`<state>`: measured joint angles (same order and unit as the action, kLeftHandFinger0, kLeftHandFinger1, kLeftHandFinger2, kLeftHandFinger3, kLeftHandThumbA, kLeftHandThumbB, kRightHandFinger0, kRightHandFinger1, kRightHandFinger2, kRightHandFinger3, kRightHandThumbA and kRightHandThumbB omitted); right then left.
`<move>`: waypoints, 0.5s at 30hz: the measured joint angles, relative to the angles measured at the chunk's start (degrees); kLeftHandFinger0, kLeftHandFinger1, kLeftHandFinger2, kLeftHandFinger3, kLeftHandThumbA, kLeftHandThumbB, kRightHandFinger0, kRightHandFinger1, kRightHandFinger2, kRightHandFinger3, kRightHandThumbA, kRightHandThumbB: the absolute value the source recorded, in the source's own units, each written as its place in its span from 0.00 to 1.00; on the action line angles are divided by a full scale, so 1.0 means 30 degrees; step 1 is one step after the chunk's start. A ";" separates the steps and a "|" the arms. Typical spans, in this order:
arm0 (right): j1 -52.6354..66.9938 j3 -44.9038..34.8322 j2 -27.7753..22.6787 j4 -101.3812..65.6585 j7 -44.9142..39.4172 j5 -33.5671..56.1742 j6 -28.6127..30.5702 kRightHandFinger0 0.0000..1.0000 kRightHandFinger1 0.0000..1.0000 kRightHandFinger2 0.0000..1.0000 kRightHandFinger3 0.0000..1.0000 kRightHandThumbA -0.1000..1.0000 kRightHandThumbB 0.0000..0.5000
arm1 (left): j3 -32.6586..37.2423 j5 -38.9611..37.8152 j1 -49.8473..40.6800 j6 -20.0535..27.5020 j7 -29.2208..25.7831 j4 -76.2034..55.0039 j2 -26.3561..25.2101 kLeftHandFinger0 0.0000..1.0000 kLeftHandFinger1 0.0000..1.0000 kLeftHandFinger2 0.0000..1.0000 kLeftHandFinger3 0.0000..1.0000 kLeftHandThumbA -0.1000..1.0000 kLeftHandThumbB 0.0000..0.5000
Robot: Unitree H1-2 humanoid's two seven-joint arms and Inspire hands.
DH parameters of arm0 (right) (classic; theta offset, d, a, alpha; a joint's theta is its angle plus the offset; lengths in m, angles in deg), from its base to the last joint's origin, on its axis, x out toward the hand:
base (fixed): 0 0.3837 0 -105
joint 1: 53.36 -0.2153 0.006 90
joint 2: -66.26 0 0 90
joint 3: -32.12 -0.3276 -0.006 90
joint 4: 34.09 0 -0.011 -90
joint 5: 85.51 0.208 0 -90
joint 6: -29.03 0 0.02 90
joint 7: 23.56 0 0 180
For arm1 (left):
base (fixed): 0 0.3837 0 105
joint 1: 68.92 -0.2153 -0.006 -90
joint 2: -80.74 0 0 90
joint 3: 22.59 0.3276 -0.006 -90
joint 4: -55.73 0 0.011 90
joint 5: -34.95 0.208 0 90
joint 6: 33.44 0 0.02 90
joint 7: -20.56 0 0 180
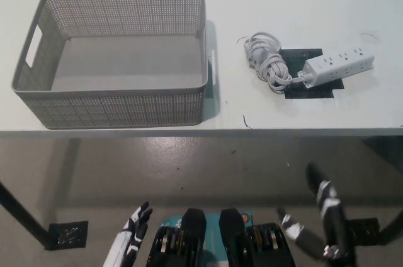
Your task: Use the right hand to pick up a power strip and put it into a container on the left side
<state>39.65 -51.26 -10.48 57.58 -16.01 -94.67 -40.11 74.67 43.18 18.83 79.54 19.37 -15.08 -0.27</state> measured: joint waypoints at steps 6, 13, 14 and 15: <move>-0.0813 -0.1501 -0.0644 -0.3714 0.0827 -0.1430 0.0390 1.00 1.00 1.00 1.00 0.82 0.41 | 0.0007 0.0122 0.0167 0.0315 0.0002 -0.0206 -0.0025 1.00 1.00 1.00 1.00 1.00 0.18; -0.2664 -0.3238 -0.3315 -0.8824 -0.0071 -0.2280 -0.1402 1.00 1.00 1.00 1.00 0.81 0.64 | -0.0012 0.0156 0.0242 0.0328 0.0012 -0.0205 -0.0022 1.00 1.00 1.00 1.00 1.00 0.18; -0.3003 -0.3422 -0.3824 -0.9318 -0.0257 -0.2343 -0.1775 1.00 1.00 1.00 1.00 0.83 0.64 | -0.0008 0.0160 0.0261 0.0326 0.0014 -0.0203 -0.0019 1.00 1.00 1.00 1.00 1.00 0.18; -0.3085 -0.3468 -0.3950 -0.9424 -0.0351 -0.2371 -0.1939 1.00 1.00 1.00 1.00 0.83 0.64 | -0.0007 0.0161 0.0270 0.0326 0.0014 -0.0203 -0.0016 1.00 1.00 1.00 1.00 1.00 0.17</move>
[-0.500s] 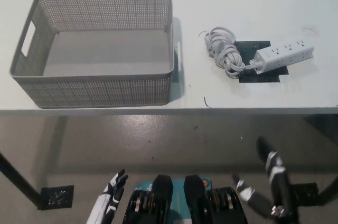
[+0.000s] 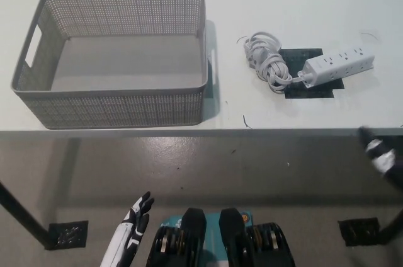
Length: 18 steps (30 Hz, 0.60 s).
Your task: Use the right hand to pick up a power strip and put it into a container on the left side
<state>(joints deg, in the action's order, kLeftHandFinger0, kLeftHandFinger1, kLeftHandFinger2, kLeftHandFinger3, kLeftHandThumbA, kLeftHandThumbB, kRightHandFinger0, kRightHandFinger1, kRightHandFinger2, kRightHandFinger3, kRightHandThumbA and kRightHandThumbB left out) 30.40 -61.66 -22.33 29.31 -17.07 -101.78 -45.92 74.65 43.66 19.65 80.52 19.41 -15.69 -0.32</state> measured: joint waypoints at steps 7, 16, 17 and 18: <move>-0.3142 -0.0399 -0.3291 -0.1216 -0.2144 -0.1184 -0.3165 1.00 1.00 1.00 1.00 0.95 0.61 | 0.0005 -0.0009 0.0088 -0.0003 0.0006 0.0001 -0.0011 1.00 1.00 1.00 1.00 1.00 0.33; -0.8751 0.1855 -0.5221 0.0298 -0.5516 -0.3817 -0.6683 1.00 1.00 1.00 1.00 0.89 0.73 | 0.0013 -0.0097 0.0173 -0.0003 0.0009 -0.0069 -0.0027 1.00 1.00 1.00 1.00 1.00 0.33; -0.9329 0.2288 -0.5317 0.0800 -0.5928 -0.4129 -0.7031 1.00 1.00 1.00 1.00 0.89 0.74 | 0.0014 -0.0101 0.0181 -0.0003 0.0008 -0.0114 -0.0034 1.00 1.00 1.00 1.00 1.00 0.34; -0.9706 0.2572 -0.5375 0.1161 -0.6187 -0.4302 -0.7260 1.00 1.00 1.00 1.00 0.89 0.74 | 0.0014 -0.0104 0.0189 -0.0003 0.0010 -0.0145 -0.0038 1.00 1.00 1.00 1.00 1.00 0.34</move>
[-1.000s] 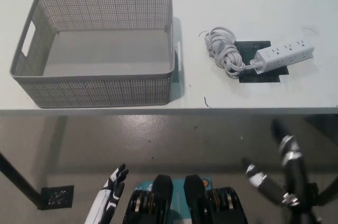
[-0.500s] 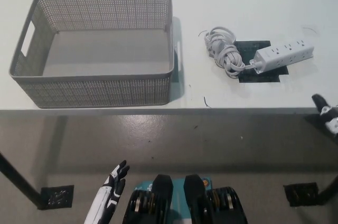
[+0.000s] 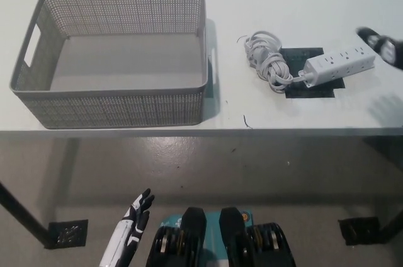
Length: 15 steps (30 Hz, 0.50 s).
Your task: Use the right hand to pick up a power strip and put it into a container on the left side
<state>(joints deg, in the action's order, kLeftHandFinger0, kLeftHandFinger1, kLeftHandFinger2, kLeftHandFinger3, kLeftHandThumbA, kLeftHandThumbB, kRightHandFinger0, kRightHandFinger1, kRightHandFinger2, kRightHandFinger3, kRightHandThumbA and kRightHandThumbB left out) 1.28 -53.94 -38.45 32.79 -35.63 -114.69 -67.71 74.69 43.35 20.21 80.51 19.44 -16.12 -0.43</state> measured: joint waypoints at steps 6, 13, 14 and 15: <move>-0.2785 0.2706 -0.0175 0.3877 -0.2251 -0.1626 -0.1739 1.00 1.00 1.00 1.00 0.95 0.82 | 0.0035 -0.0007 0.0141 0.0015 -0.0007 -0.0158 -0.0064 1.00 1.00 1.00 1.00 1.00 0.33; -0.4835 0.5286 0.0124 0.8366 -0.3700 -0.3617 -0.3008 1.00 1.00 1.00 1.00 0.94 0.79 | 0.0071 -0.0069 0.0345 0.0110 -0.0004 -0.0205 -0.0166 1.00 1.00 1.00 1.00 1.00 0.33; -0.4918 0.5530 0.0222 0.8877 -0.3778 -0.3789 -0.3082 1.00 1.00 1.00 1.00 0.94 0.80 | 0.0082 -0.0078 0.0347 0.0130 -0.0007 -0.0205 -0.0172 1.00 1.00 1.00 1.00 1.00 0.33; -0.4954 0.5771 0.0345 0.9362 -0.3830 -0.3971 -0.3127 1.00 1.00 1.00 1.00 0.94 0.80 | 0.0102 -0.0076 0.0345 0.0148 -0.0009 -0.0205 -0.0185 1.00 1.00 1.00 1.00 1.00 0.33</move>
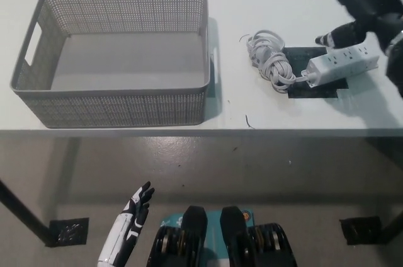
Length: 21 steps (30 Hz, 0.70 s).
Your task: Use the right hand to pick up a power strip and put it into a container on the left side
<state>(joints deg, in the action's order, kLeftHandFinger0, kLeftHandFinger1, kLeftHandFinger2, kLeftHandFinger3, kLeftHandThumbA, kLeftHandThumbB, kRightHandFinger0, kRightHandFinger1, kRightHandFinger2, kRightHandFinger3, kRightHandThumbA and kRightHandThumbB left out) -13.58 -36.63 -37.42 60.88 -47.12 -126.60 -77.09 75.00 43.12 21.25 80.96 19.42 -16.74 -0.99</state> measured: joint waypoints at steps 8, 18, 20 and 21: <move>-0.0141 0.0998 0.0621 0.2634 -0.0134 -0.0819 -0.0247 1.00 1.00 1.00 1.00 0.98 0.84 | 0.0243 0.0019 -0.0006 0.0079 -0.0007 -0.0002 -0.0080 1.00 1.00 1.00 1.00 1.00 0.32; -0.0418 0.1734 0.1593 0.5216 -0.0050 -0.1289 -0.0171 1.00 1.00 1.00 1.00 1.00 0.85 | 0.0318 0.0027 -0.0015 0.0084 -0.0015 -0.0001 -0.0115 1.00 1.00 1.00 1.00 1.00 0.30; -0.0421 0.1862 0.1909 0.5908 0.0117 -0.1337 -0.0108 1.00 1.00 1.00 1.00 1.00 0.85 | 0.0346 0.0035 -0.0018 0.0084 -0.0013 -0.0001 -0.0114 1.00 1.00 1.00 1.00 1.00 0.30; -0.0420 0.1886 0.2042 0.6196 0.0209 -0.1371 -0.0085 1.00 1.00 1.00 1.00 1.00 0.85 | 0.0354 0.0036 -0.0020 0.0084 -0.0013 -0.0001 -0.0119 1.00 1.00 1.00 1.00 1.00 0.30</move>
<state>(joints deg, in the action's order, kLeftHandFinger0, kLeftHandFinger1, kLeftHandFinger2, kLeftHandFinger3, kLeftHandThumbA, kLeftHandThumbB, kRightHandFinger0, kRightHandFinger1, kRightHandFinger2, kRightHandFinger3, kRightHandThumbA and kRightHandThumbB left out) -14.84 -30.97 -31.29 79.46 -46.49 -130.72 -77.34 76.06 43.23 21.19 81.21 19.38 -16.74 -1.34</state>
